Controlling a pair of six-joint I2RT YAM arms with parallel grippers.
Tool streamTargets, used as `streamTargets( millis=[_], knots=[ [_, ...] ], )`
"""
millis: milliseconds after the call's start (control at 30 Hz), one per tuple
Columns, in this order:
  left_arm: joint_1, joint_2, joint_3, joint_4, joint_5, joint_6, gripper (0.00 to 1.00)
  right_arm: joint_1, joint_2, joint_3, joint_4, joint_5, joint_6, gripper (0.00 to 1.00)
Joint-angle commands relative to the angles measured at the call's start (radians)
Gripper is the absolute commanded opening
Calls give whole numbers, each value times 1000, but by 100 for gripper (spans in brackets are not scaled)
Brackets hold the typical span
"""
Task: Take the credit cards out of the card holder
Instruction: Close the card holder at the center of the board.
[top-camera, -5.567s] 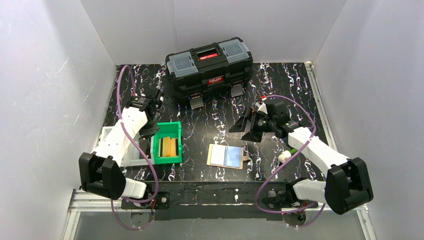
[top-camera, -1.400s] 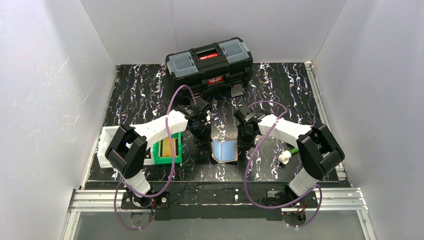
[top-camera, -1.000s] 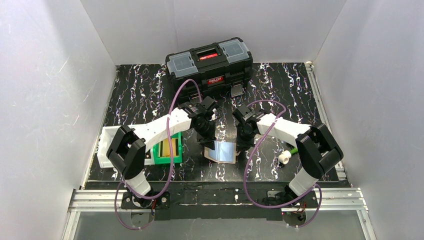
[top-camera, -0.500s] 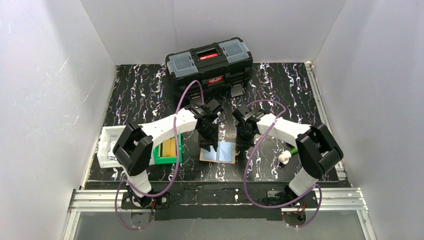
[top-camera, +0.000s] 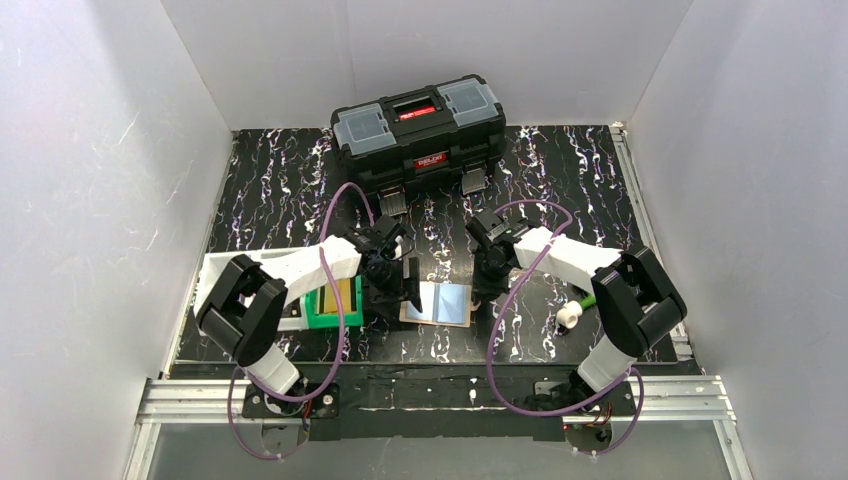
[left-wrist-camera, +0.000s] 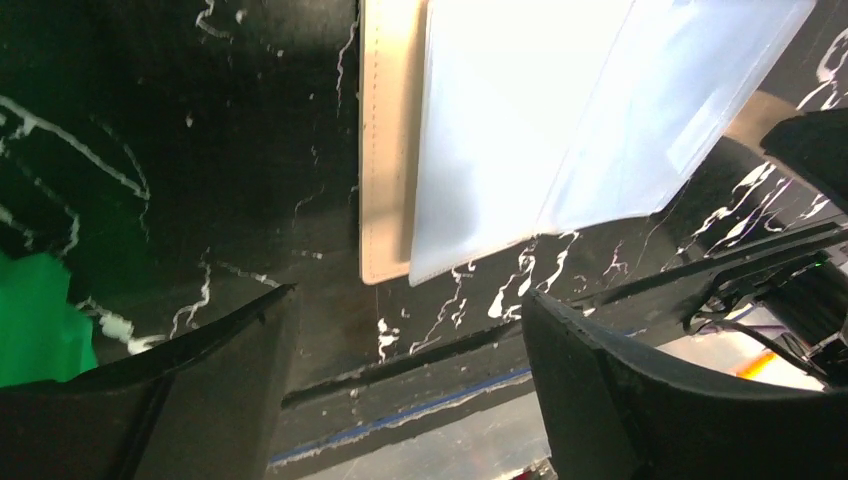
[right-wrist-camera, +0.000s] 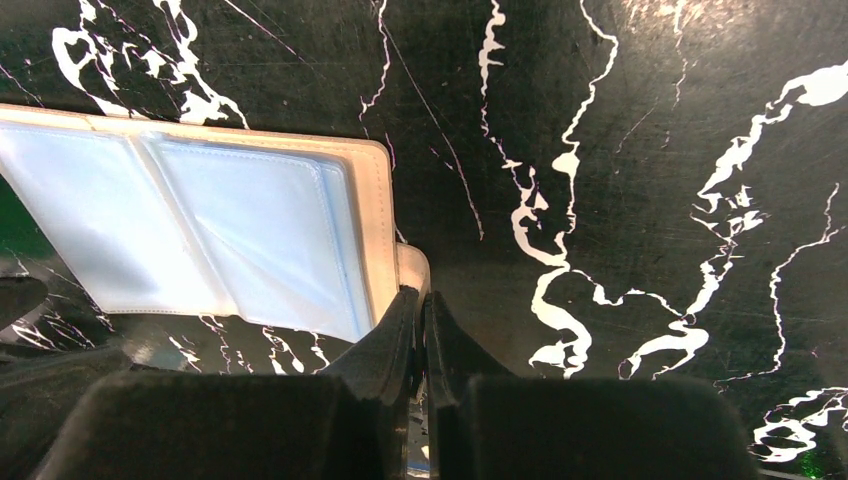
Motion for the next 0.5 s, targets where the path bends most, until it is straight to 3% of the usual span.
streamTargets(
  millis=[0, 467],
  knots=[
    [19, -23, -70, 140, 103, -9, 81, -2, 8, -8, 12, -3, -9, 7],
    [22, 33, -129, 264, 140, -55, 81, -2, 15, -4, 12, -6, -13, 7]
  ],
)
